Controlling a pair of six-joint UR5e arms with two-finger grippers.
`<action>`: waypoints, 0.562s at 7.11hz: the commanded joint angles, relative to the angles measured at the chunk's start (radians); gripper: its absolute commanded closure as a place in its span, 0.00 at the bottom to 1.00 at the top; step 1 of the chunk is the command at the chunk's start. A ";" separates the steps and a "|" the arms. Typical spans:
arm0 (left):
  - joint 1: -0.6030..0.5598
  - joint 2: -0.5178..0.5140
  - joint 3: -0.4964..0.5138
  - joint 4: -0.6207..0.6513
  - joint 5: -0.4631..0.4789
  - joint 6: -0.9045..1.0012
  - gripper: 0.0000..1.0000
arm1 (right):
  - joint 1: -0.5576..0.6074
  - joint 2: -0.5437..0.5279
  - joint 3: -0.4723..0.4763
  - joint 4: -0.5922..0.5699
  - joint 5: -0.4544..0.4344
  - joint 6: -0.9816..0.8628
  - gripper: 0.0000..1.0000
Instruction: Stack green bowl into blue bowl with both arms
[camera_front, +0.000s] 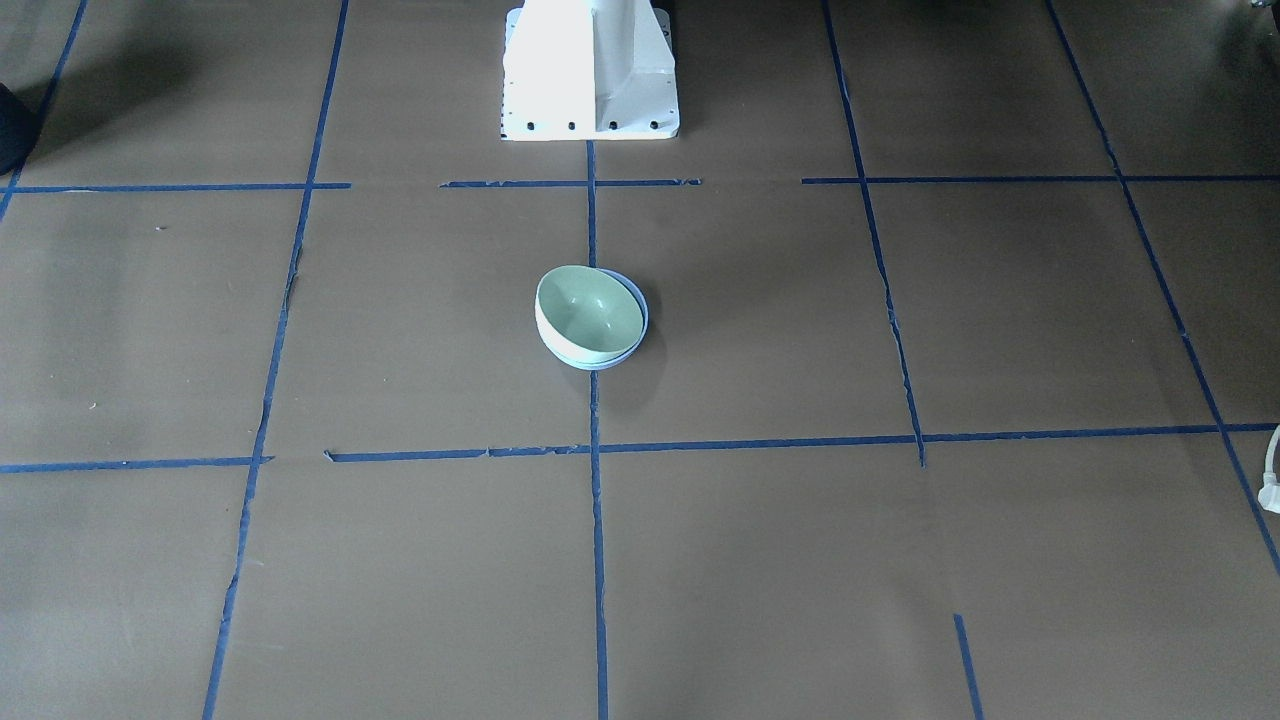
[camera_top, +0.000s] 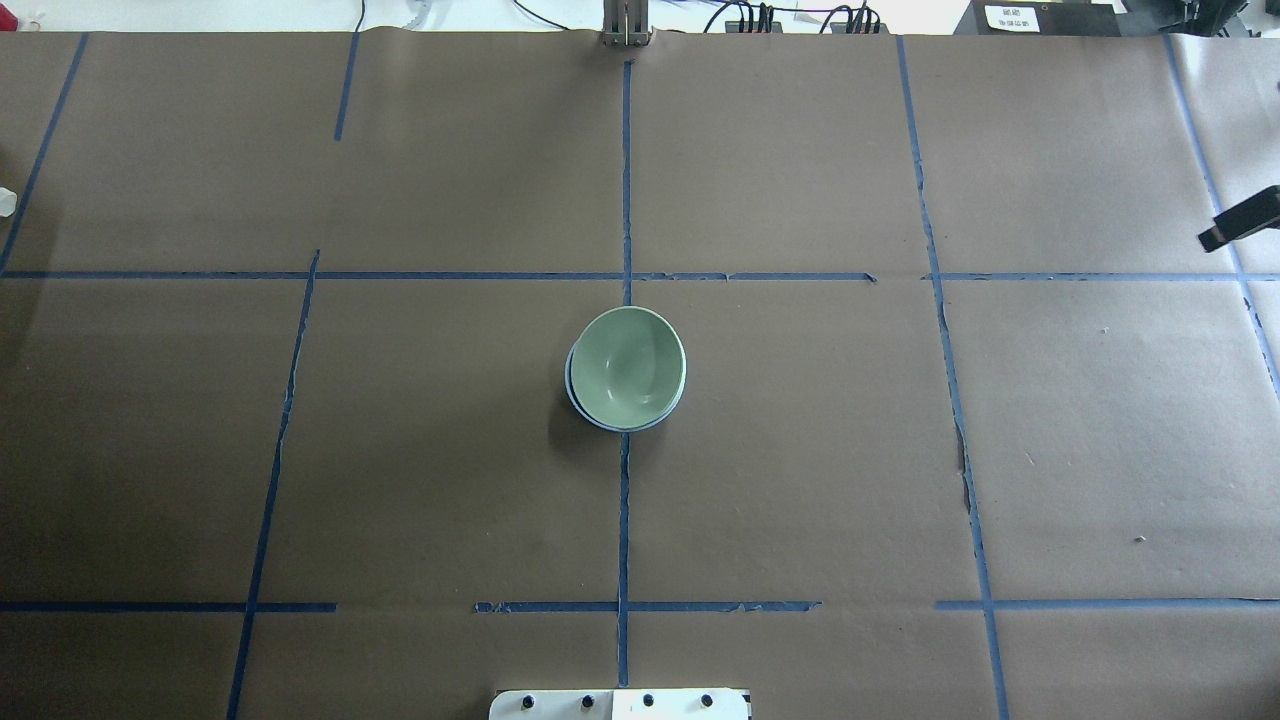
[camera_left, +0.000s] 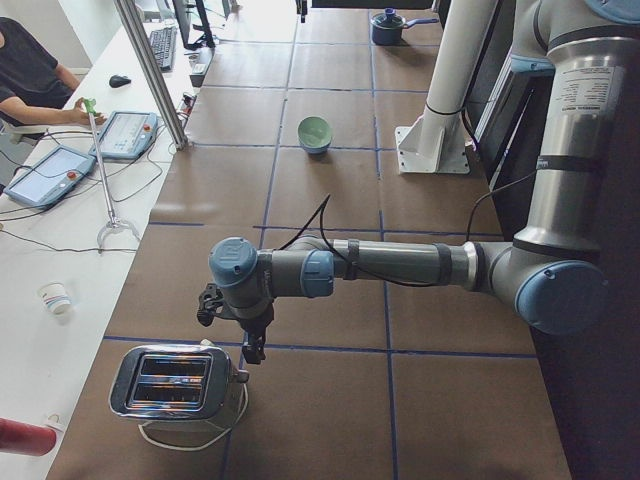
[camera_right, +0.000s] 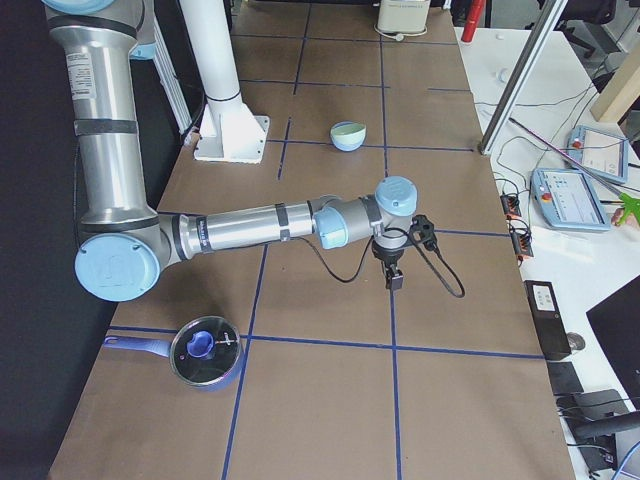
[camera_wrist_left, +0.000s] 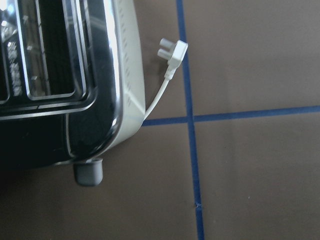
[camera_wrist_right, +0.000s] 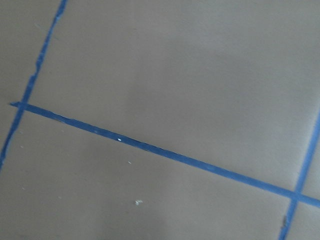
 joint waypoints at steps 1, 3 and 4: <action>-0.016 0.034 0.001 0.000 -0.001 0.034 0.00 | 0.045 -0.053 0.006 -0.014 -0.002 -0.023 0.00; -0.017 0.045 0.001 0.001 0.001 0.031 0.00 | 0.093 -0.107 -0.034 -0.008 0.019 -0.015 0.00; -0.017 0.046 0.001 0.000 0.001 0.033 0.00 | 0.140 -0.147 -0.036 -0.006 0.083 -0.019 0.00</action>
